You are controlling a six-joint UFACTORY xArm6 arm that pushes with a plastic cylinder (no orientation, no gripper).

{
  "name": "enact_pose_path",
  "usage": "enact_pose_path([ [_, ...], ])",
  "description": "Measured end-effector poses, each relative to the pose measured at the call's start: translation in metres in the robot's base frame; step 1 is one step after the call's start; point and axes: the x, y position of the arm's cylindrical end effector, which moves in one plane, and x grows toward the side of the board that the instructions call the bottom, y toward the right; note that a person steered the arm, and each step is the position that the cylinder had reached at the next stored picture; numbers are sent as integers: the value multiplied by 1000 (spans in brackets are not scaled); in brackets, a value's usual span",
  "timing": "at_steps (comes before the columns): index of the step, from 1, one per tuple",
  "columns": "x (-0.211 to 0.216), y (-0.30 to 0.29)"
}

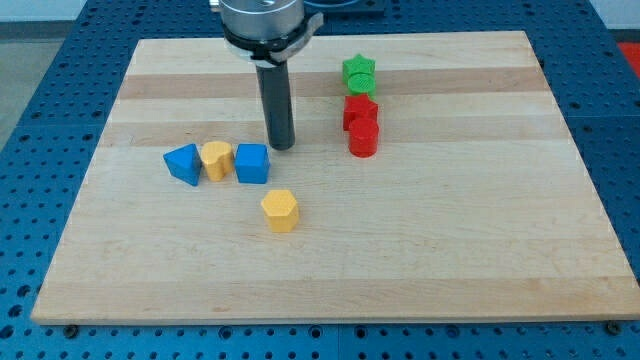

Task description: Slide the yellow heart to the bottom left of yellow hexagon

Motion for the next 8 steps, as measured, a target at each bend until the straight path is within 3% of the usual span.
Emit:
enact_pose_path([
  [2, 0, -56],
  [5, 1, -68],
  [8, 57, -68],
])
